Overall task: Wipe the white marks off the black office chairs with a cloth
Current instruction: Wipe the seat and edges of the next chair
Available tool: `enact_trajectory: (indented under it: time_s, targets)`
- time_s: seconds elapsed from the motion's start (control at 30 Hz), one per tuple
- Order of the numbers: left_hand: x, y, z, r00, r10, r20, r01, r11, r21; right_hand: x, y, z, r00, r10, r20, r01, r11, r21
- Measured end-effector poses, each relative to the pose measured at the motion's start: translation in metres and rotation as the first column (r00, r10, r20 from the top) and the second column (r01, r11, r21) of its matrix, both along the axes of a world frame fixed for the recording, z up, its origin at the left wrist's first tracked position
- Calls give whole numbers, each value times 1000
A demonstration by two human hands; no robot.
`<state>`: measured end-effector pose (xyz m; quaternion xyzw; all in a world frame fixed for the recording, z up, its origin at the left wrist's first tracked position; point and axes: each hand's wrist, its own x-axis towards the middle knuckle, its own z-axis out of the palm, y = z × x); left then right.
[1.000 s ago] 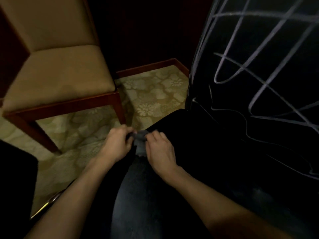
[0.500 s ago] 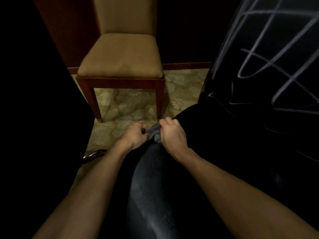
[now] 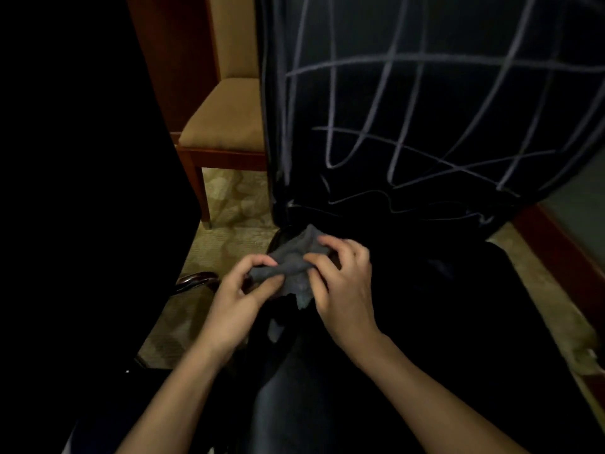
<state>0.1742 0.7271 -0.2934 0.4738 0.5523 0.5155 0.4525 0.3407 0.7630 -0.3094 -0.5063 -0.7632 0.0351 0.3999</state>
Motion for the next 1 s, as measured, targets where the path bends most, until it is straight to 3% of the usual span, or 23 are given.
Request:
enact_trajectory:
  time_s: [0.07,0.1,0.17,0.23,0.3,0.37,0.43,0.5,0.6,0.73,0.87,1.0]
  targets:
    - [11,-7,4,885,-73,460,135,986,-103,12,-7,1,993,56,-104,-74,982,-174]
    - [14,-8,1,805,-79,588,188,974,-125,18,-9,1,983,94,-156,-135,951,-277]
    - [17,-9,-3,712,-8,702,182,968,-173,25,-13,2,958,139,-251,-235,882,-409]
    - [24,-11,-8,733,145,665,55,961,-270,26,-18,1,925,123,-359,-292,837,-464]
    - [30,-16,-12,771,211,601,-40,958,-285,22,-22,2,835,2,-550,-379,726,-573]
    - [27,-21,-17,801,223,556,-100,965,-243,18,-24,2,630,-250,-735,-532,552,-643]
    - [19,-26,-22,876,236,420,-158,964,-214,16,-25,1,466,-441,-767,-656,409,-634]
    - [11,-33,-24,929,262,260,-209,954,-216,10,-26,1,538,-388,-748,-671,338,-659]
    - [-1,-46,-27,925,347,153,-293,910,-295,-8,-28,-6,676,-219,-703,-570,449,-688]
    - [-8,-65,-42,852,469,233,-386,863,-327,-31,-35,-20,745,-97,-660,-510,555,-658]
    - [-9,-73,-53,827,551,112,-525,828,-196,-44,-33,-26,742,-89,-665,-502,584,-638]
    - [-26,-67,-46,849,525,57,-521,850,-71,-52,-25,-23,741,-59,-669,-495,625,-603]
